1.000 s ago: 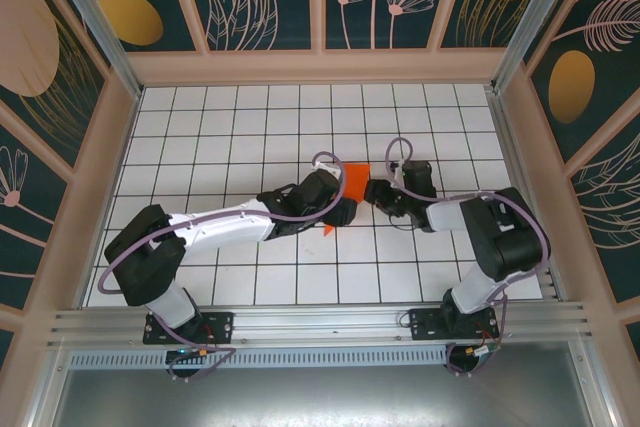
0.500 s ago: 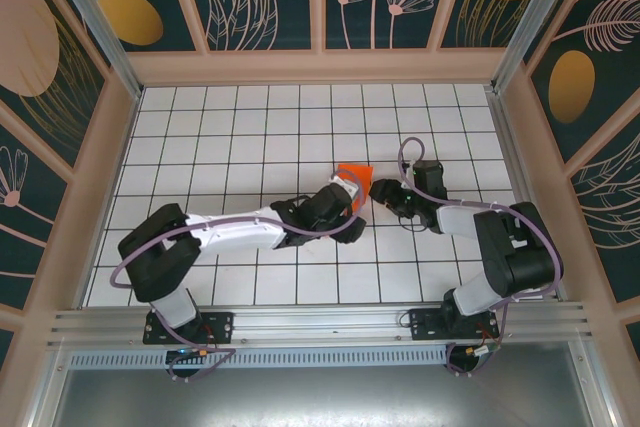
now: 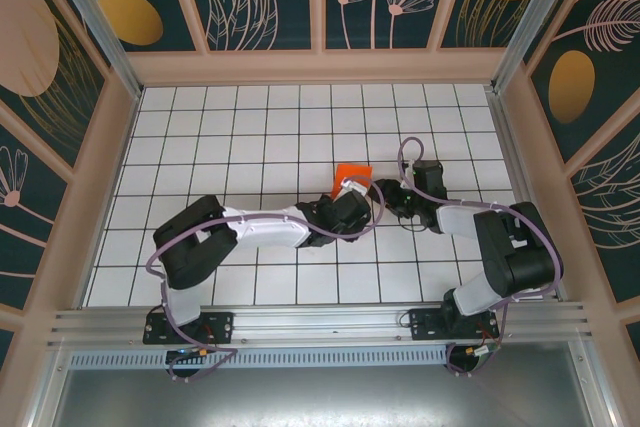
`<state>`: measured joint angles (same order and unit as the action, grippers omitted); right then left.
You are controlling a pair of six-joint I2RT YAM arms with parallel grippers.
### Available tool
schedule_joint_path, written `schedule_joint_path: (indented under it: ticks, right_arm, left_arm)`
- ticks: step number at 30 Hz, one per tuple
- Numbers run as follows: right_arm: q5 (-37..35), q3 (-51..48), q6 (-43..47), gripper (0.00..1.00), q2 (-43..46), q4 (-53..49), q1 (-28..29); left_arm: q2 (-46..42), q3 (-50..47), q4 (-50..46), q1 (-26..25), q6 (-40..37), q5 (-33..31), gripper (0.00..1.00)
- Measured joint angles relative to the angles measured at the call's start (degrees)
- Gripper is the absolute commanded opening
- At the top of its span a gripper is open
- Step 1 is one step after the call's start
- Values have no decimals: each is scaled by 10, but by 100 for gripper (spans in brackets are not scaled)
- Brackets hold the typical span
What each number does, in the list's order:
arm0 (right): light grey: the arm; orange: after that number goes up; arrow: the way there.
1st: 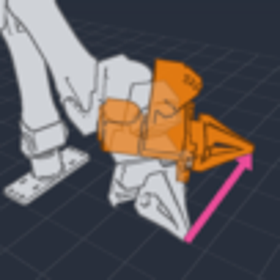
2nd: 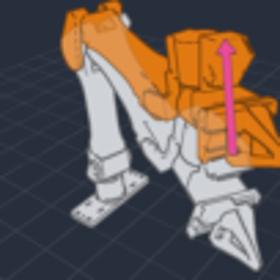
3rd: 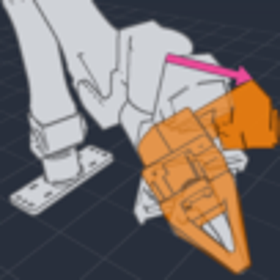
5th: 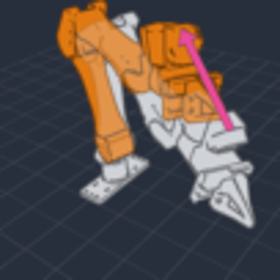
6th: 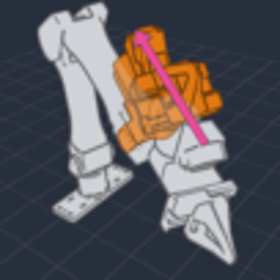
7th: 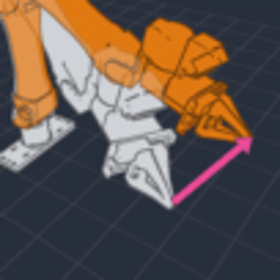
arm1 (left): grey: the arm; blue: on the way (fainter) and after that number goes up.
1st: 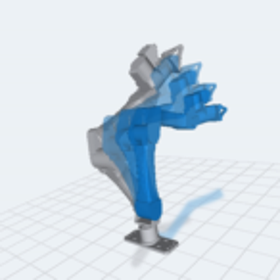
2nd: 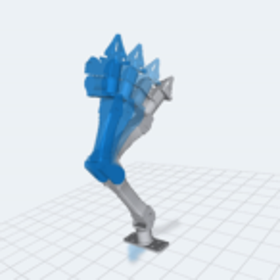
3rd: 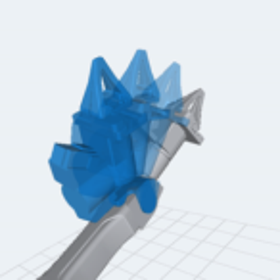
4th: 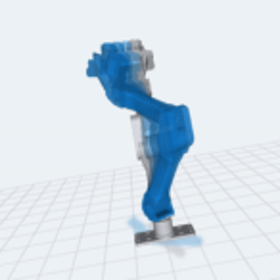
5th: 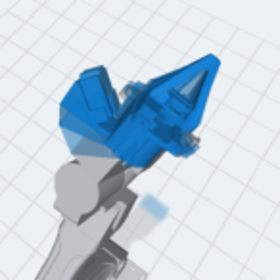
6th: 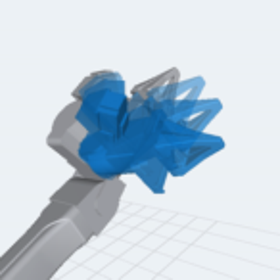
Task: Fold a paper plane with a square sheet of paper (fold left side to right side)
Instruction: Fold the wing for the fifth time at the center of the table.
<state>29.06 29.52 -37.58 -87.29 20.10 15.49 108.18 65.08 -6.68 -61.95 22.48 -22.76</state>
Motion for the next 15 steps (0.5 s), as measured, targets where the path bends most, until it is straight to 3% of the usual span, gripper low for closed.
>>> schedule_joint_path:
  ticks: [6,15]
  right_arm:
    - [6,1,0,54,-5,0,3]
    - [10,2,0,54,-11,0,4]
  left_arm:
    - [24,4,-2,0,-4,-19,66]
    - [34,13,-10,0,-15,-35,38]
